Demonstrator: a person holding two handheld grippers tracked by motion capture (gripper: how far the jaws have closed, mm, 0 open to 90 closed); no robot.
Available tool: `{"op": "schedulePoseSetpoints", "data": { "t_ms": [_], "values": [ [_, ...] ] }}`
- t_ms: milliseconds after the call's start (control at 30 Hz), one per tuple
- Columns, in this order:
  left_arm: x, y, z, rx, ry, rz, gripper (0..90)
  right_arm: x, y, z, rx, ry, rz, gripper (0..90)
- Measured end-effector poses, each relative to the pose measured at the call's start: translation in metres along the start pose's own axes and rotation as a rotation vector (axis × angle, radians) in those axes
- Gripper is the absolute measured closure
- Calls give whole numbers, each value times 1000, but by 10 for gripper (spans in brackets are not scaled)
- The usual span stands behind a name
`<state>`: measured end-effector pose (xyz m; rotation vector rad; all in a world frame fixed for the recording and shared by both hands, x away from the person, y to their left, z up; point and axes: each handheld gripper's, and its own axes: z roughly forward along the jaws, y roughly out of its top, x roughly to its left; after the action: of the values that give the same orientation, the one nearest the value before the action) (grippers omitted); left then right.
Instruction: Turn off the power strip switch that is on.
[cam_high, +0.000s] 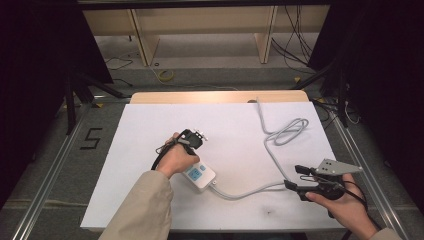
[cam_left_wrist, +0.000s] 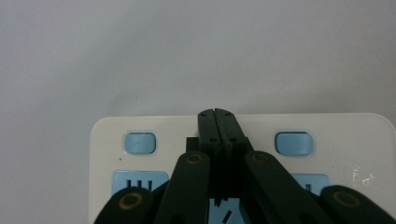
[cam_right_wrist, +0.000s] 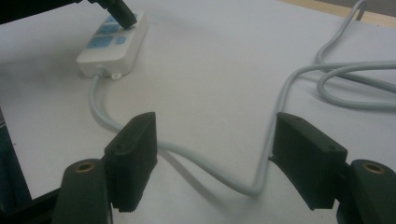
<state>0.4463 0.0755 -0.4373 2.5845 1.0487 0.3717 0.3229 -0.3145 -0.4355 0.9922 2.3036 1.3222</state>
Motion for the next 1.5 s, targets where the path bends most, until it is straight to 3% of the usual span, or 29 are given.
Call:
{"op": "schedulePoseSetpoints", "data": {
  "t_ms": [533, 1500],
  "values": [
    [-3, 3, 1, 14, 24, 19, 899, 0, 0, 0, -1, 0, 0, 314],
    [-1, 2, 1, 15, 12, 19, 899, 0, 0, 0, -1, 1, 0, 314]
  ]
}}
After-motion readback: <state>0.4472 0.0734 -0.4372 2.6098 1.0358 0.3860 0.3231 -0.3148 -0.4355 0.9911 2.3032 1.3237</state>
